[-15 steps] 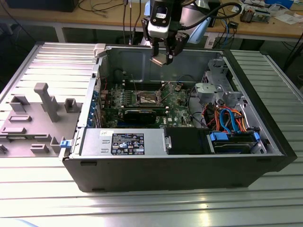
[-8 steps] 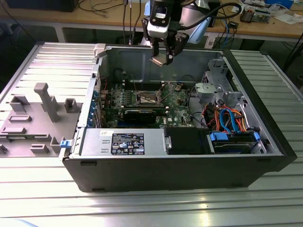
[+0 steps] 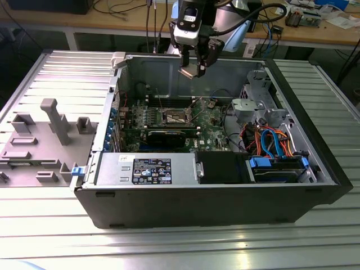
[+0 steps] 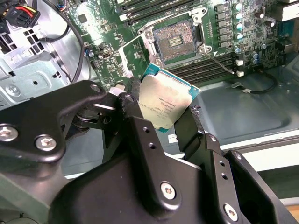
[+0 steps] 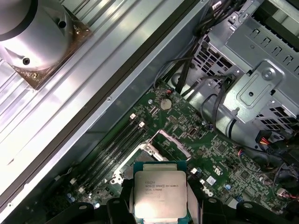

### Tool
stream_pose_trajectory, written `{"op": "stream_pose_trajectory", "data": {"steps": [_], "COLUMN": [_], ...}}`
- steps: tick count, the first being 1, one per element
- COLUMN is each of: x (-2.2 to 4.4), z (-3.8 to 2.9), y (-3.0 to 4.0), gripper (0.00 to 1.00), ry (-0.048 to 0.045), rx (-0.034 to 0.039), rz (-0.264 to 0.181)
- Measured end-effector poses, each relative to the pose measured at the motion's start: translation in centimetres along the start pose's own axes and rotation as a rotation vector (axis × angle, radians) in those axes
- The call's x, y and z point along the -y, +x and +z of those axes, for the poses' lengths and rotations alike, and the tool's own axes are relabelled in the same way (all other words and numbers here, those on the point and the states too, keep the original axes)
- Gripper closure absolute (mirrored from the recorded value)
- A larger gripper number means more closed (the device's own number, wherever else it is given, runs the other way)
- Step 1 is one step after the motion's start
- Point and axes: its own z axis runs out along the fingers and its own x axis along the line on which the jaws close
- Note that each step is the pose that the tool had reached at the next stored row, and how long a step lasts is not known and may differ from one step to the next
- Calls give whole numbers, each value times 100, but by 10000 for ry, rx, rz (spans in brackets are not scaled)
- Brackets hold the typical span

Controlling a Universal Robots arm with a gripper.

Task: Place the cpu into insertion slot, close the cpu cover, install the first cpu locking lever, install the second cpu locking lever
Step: 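Place the cpu into insertion slot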

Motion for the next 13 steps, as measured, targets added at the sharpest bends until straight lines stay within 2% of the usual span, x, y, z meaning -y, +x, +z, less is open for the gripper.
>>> {"op": "stream_pose_trajectory", "data": {"steps": [13], "x": [6], "z": [2], "y": [5], "gripper": [46], "ry": [-9], "rx": [47], "rz": [518]}}
